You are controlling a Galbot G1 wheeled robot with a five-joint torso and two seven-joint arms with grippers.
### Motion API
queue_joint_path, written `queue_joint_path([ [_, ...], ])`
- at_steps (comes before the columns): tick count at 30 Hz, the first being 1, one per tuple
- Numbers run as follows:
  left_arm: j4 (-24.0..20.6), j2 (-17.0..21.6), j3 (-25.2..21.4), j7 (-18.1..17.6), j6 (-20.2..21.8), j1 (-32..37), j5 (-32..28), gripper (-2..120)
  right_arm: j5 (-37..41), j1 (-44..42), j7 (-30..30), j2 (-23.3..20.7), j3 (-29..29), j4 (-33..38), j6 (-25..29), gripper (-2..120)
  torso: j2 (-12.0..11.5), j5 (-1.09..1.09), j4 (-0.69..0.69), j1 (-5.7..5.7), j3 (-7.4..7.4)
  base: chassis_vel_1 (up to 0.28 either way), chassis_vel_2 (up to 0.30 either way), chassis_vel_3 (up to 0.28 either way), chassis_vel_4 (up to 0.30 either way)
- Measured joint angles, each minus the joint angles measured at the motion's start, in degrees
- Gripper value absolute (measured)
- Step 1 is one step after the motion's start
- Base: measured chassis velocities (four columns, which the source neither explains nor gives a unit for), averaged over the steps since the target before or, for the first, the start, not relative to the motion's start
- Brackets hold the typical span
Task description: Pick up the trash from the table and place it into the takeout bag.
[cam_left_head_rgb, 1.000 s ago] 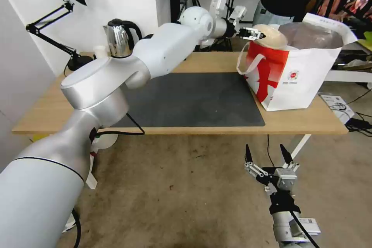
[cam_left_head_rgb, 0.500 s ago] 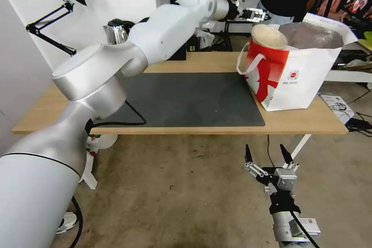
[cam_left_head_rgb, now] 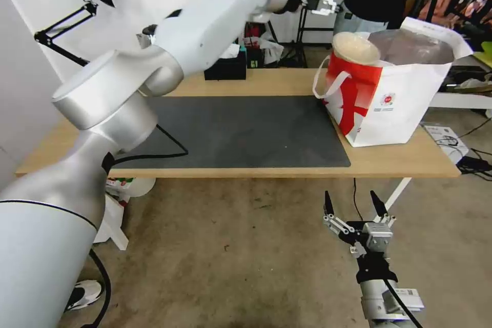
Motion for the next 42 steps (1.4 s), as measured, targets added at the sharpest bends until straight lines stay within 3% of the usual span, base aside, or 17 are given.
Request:
queue_joint_path([
  [2,-3.2,2.2,-1.2,-1.5,-0.3,0.9,0.0,100,0.0,0.0,0.0,0.0,0.0,0.0,0.0,100,0.0,0.0,-0.02,0.0,0.0,0.0,0.0,0.0,0.0],
  [5,-16.0,12.5,-3.1,-5.4,-2.6,4.4,0.0,100,0.0,0.0,0.0,0.0,0.0,0.0,0.0,100,0.0,-0.04,0.04,0.0,0.0,0.0,0.0,0.0,0.0],
  [10,-26.8,21.7,-7.0,-9.8,-7.9,7.9,-1.3,100,0.0,0.0,0.0,0.0,0.0,0.0,0.0,100,0.0,-0.01,0.02,0.0,0.0,0.0,0.0,0.0,0.0],
  [11,-26.8,21.7,-7.0,-9.8,-7.9,7.9,-1.3,100,0.0,0.0,0.0,0.0,0.0,0.0,0.0,100,0.0,-0.01,0.02,0.0,0.0,0.0,0.0,0.0,0.0],
  [15,-38.5,30.5,-12.3,-12.1,-13.5,14.8,1.1,100,0.0,0.0,0.0,0.0,0.0,0.0,0.0,100,0.0,-0.04,0.03,0.0,0.0,0.0,0.0,0.0,0.0],
  [16,-38.5,30.5,-12.3,-12.1,-13.5,14.8,1.1,100,0.0,0.0,0.0,0.0,0.0,0.0,0.0,100,0.0,-0.04,0.03,0.0,0.0,0.0,0.0,0.0,0.0],
  [20,-50.6,38.0,-21.9,-14.2,-14.8,25.3,2.1,100,0.0,0.0,0.0,0.0,0.0,0.0,0.0,100,0.0,0.03,-0.02,-0.01,-0.01,0.0,0.0,0.0,0.0],
  [21,-50.6,38.0,-21.9,-14.2,-14.8,25.3,2.1,100,0.0,0.0,0.0,0.0,0.0,0.0,0.0,100,0.0,0.03,-0.02,-0.01,-0.01,0.0,0.0,0.0,0.0],
  [24,-59.4,44.3,-32.0,-14.8,-16.0,37.1,2.9,100,0.0,0.0,0.0,0.0,0.0,0.0,0.0,100,0.0,-0.07,0.02,0.0,0.0,0.0,0.0,0.0,0.0],
  [26,-62.5,46.0,-35.7,-15.2,-17.1,41.3,3.4,100,0.0,0.0,0.0,0.0,0.0,0.0,0.0,100,0.0,-0.03,0.04,0.0,-0.01,0.0,0.0,0.0,0.0],
  [27,-66.2,47.7,-40.7,-15.6,-19.1,47.0,4.1,100,0.0,0.0,0.0,0.0,0.0,0.0,0.0,100,0.0,0.02,0.05,-0.01,-0.01,0.0,0.0,0.0,0.0],
  [29,-71.2,48.9,-49.7,-16.0,-21.0,57.2,6.1,100,0.0,0.0,0.0,0.0,0.0,0.0,0.0,100,0.0,0.0,0.02,-0.02,-0.02,0.0,0.0,0.0,0.0],
  [30,-71.2,48.9,-49.7,-16.0,-21.0,57.2,6.1,100,0.0,0.0,0.0,0.0,0.0,0.0,0.0,100,0.0,0.0,0.02,-0.02,-0.02,0.0,0.0,0.0,0.0],
  [33,-78.3,46.8,-64.7,-16.1,-22.6,76.2,10.7,100,0.0,0.0,0.0,0.0,0.0,0.0,0.0,100,0.0,-0.01,0.07,-0.02,-0.02,0.0,0.0,0.0,0.0],
  [35,-80.4,43.5,-67.0,-16.1,-22.9,83.1,13.0,100,0.0,0.0,0.0,0.0,0.0,0.0,0.0,100,0.0,0.01,0.06,-0.02,-0.02,0.0,0.0,0.0,0.0],
  [39,-82.4,37.3,-67.0,-16.0,-23.5,88.1,16.8,100,0.0,0.0,0.0,0.0,0.0,0.0,0.0,100,0.0,0.01,-0.06,0.0,0.0,0.0,0.0,0.0,0.0],
  [42,-84.2,33.6,-68.2,-16.0,-25.4,91.3,20.2,100,0.0,0.0,0.0,0.0,0.0,0.0,0.0,100,0.0,0.04,-0.03,0.0,0.0,0.0,0.0,0.0,0.0],
])
